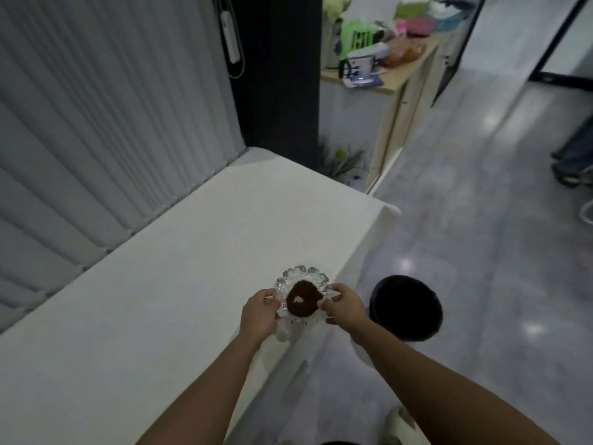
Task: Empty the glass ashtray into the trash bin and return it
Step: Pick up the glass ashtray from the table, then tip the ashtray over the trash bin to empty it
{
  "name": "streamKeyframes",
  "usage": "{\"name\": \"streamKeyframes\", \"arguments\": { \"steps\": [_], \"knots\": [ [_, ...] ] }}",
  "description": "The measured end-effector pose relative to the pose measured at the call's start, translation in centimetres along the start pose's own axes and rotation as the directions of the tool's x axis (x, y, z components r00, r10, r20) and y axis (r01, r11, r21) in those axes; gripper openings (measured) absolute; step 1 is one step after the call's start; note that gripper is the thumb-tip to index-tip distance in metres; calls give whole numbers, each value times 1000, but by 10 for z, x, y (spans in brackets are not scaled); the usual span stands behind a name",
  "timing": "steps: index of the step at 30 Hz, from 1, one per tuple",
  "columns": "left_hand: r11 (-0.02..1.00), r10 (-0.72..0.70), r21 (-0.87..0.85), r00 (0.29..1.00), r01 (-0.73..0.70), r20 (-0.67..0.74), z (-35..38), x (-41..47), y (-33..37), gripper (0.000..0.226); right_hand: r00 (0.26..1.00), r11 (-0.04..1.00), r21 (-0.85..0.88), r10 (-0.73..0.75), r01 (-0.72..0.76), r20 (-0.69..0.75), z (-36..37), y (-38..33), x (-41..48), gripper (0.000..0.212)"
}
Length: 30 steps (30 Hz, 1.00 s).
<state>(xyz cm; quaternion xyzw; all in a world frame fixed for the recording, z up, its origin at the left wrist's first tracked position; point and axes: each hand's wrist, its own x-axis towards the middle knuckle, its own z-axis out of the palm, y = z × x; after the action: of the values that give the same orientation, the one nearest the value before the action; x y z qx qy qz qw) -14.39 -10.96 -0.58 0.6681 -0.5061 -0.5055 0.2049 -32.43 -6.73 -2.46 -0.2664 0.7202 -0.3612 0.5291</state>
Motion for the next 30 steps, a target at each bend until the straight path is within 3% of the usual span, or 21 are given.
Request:
{"name": "streamKeyframes", "arguments": {
  "steps": [5,8,15,23,30],
  "knots": [
    [993,65,81,982,-80,178,91,4,48,11,989,1000,19,24,-21,-146,-99,13,6,51],
    [988,77,113,965,-108,250,151,8,64,25,976,999,-20,27,-32,-215,-156,26,11,46],
    [988,43,124,946,-87,322,275,20,87,25,957,994,21,109,-107,-268,-267,58,48,37],
    [944,-5,313,942,-107,336,379,85,95,35,917,959,162,272,-233,-291,-310,108,134,38],
    [877,-59,456,909,-150,412,455,175,45,32,877,938,183,340,-293,-339,-314,178,227,45]
  ]
}}
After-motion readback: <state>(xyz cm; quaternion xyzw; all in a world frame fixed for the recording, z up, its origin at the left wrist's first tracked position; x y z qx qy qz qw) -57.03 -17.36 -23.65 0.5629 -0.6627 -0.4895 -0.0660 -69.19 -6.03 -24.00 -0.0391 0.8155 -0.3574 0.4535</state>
